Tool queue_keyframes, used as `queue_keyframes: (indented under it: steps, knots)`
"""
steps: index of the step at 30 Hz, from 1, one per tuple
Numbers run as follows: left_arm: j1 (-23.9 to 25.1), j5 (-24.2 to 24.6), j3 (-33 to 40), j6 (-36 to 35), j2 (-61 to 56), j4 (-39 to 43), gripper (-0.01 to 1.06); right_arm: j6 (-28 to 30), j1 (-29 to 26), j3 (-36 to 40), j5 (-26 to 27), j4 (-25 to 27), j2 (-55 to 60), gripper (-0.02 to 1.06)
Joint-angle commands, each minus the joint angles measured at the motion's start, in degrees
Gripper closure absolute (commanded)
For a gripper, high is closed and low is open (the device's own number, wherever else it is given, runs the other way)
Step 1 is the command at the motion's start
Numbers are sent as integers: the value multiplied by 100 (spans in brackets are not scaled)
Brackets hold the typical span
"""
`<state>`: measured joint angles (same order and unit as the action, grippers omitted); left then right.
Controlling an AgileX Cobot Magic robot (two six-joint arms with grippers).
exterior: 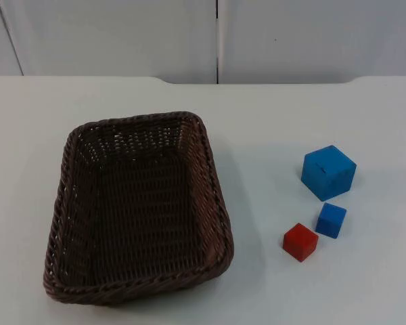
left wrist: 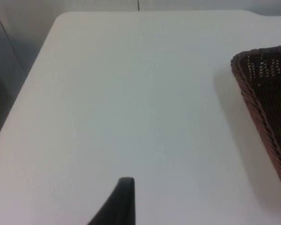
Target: Pick up the basket with the left hand and place the largest block into the basket with the right hand.
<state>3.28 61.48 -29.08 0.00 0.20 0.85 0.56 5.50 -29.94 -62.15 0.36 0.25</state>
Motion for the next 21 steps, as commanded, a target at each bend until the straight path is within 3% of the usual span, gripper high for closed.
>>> queue_keyframes:
  steps: [1,14,21]
  knots:
    - [13,-137,-93,0,-20,1,0,28,-50,40,39,3,-25,0]
    - [13,-269,-941,0,895,-32,0,28,-50,40,39,3,-25,0]
    - [13,-489,-1011,0,1316,-182,0,28,-50,40,39,3,-25,0]
